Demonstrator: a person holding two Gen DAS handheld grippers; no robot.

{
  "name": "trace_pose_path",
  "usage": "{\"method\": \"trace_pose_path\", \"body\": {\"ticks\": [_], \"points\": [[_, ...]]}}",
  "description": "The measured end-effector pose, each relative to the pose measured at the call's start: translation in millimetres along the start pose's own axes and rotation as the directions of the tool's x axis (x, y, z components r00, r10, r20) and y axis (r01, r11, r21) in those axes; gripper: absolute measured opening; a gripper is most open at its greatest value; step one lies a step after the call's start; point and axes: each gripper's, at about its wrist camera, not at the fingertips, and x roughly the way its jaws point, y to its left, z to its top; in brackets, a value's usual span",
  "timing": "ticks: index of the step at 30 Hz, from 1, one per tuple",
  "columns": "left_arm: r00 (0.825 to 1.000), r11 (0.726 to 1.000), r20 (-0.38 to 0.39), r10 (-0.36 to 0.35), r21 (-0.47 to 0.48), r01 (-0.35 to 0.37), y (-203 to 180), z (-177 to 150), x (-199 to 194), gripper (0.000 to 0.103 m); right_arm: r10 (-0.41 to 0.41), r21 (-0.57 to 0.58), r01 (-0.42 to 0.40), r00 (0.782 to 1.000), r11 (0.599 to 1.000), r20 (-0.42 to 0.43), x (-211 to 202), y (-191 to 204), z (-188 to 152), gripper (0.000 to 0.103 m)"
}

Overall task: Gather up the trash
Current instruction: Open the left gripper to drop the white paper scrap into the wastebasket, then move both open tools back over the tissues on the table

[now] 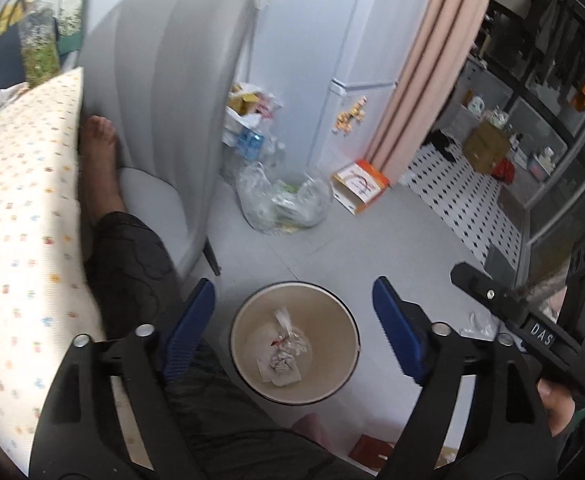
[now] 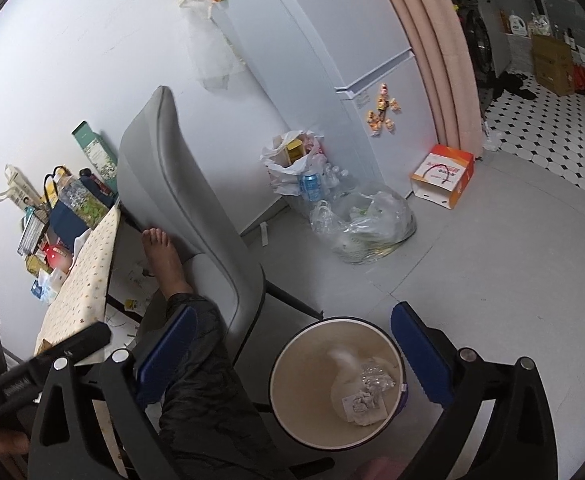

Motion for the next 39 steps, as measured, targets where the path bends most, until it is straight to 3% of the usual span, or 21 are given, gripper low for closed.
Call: {"method": "trace_pose_path", "body": {"ticks": [5,21,39], "points": [[0.998,0.999,0.050,0.029,-0.044,-0.027,21.8,-1.4,-23.7,0.097,0.020,-0.048,-0.020,1.000,0.999,-0.006,-0.3,25.8,-2.7,0.096],[0.974,0.977,0.203,0.102,-0.204,-0.059,105.4,-27.4,-113.9,0.097,0.096,-0.213,-0.093,0.995,0.973,0.002,-24.1,136.5,-18.2,0.096],[0.925,0.905,0.296,0.240,-0.414,-0.102,214.0,-99.5,-206.4,0.097,0.160,-0.403,-0.149,0.987,0.903,-0.006,-45.3,278.9,-78.8,0.096]]}}
